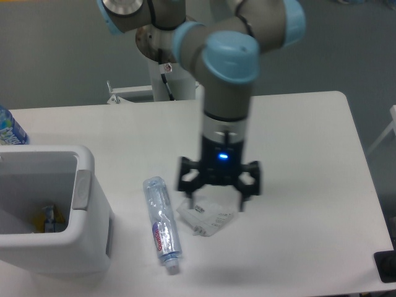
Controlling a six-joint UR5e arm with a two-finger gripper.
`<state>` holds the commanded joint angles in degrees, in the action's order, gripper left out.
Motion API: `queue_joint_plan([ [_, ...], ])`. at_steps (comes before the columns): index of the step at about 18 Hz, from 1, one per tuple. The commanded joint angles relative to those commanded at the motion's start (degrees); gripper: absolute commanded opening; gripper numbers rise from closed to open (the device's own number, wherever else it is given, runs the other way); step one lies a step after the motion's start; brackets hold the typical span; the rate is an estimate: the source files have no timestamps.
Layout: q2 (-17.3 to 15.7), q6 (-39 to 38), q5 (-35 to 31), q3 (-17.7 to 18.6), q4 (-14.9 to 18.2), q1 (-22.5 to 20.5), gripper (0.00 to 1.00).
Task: Open the trash can
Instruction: 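Lift the gripper away from the opened bin toward the table center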
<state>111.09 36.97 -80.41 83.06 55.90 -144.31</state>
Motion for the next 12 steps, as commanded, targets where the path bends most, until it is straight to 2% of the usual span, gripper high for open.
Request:
queue_joint_plan([
  [4,3.51,13.46,-10.01,-0.18,0.61,-0.53,1.0],
  [8,6.16,19.0,-13.27,-0.53,0.7,-0.54,1.0],
  [12,5.98,22.0,-14.07,0.09,0.7,-0.54,1.0],
])
